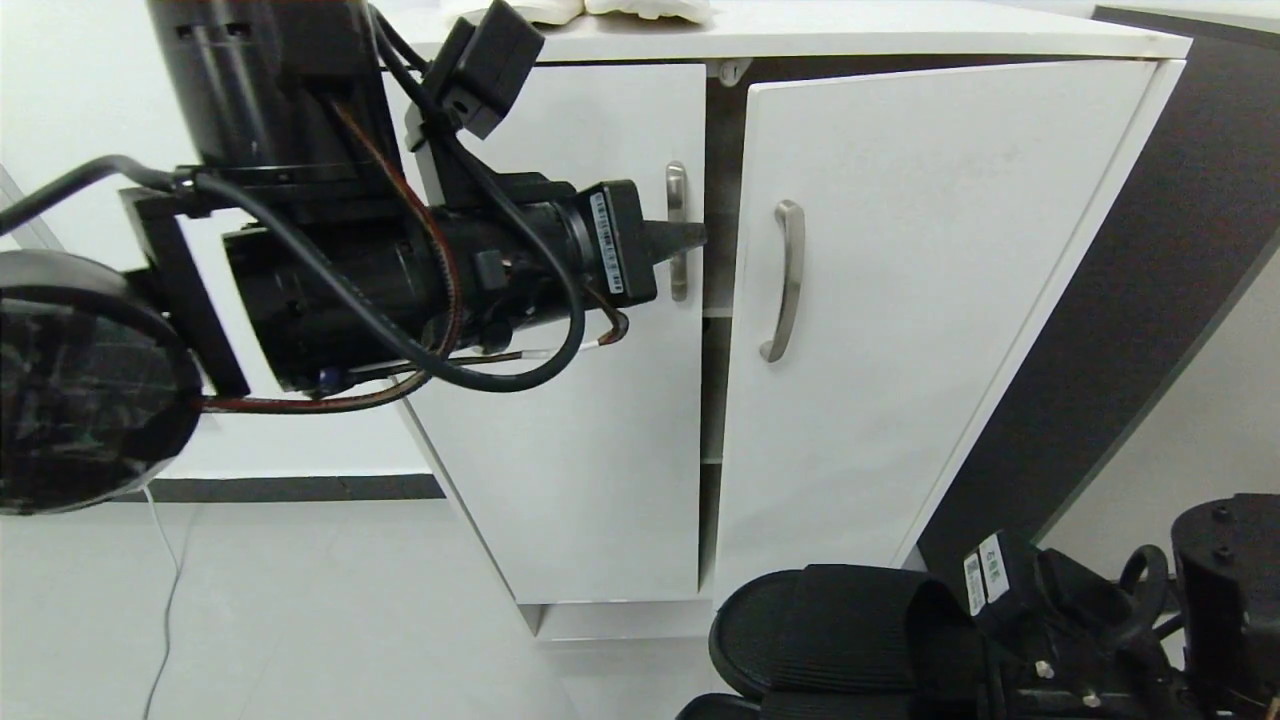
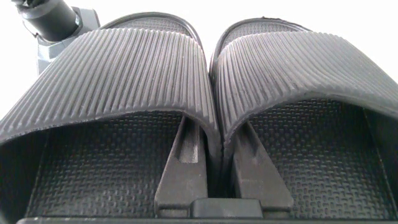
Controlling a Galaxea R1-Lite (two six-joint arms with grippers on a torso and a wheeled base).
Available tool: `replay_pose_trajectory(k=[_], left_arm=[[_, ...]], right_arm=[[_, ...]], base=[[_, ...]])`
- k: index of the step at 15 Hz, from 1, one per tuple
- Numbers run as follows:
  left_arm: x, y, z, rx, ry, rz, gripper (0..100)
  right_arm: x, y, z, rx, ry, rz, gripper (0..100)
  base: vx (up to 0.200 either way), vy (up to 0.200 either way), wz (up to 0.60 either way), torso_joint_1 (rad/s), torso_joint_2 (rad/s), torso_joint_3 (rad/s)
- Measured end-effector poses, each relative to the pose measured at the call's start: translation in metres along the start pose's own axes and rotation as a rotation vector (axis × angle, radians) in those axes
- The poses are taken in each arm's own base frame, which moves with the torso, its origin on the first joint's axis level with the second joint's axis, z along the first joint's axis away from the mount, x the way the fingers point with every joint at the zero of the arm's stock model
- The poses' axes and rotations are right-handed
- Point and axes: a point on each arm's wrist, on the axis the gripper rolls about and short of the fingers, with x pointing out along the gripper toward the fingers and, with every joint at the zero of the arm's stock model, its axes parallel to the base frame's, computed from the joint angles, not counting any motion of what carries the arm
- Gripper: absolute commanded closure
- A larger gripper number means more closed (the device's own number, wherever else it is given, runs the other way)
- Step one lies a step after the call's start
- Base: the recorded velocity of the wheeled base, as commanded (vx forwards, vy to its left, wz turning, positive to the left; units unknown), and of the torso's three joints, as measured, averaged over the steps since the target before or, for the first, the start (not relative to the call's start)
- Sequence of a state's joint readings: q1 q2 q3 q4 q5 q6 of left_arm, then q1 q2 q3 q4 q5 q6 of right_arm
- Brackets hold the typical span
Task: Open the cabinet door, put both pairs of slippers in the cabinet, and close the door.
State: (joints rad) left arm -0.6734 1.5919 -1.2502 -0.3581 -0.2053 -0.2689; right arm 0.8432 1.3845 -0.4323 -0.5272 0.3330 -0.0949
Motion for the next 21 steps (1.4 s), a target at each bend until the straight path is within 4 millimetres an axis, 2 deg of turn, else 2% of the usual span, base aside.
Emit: replay_pose_trajectory(k=[6,11,14,18,21], left_arm=[[0.036,0.009,0.002,-0.044,-0.013,0.002,100],[0.055,0.014,0.0,-0.073,-0.014,0.002,100],[0.062,0.017,-0.003,-0.074,-0.008,0.004,100],[0.065,0.016,-0.007,-0.079,0.0,0.008,100],[0.061,-0.002,-0.013,-0.074,0.008,-0.042,100]], right_arm=[[0.001,0.0,-0.001,-0.026,0.005,0.001,100],[0.003,-0.001,-0.004,-0.02,0.021,0.003,100],[0.005,0.0,-0.005,-0.019,0.029,0.008,100],[0.007,0.002,-0.007,-0.02,0.04,0.02,100],[0.008,0.008,-0.007,-0.032,0.044,0.048,100]], base=[[0.0,0.0,0.0,0.0,0.0,0.0],[0.0,0.0,0.0,0.0,0.0,0.0],[0.0,0.0,0.0,0.0,0.0,0.0],[-0.2,0.0,0.0,0.002,0.0,0.004],[-0.2,0.0,0.0,0.001,0.0,0.007]])
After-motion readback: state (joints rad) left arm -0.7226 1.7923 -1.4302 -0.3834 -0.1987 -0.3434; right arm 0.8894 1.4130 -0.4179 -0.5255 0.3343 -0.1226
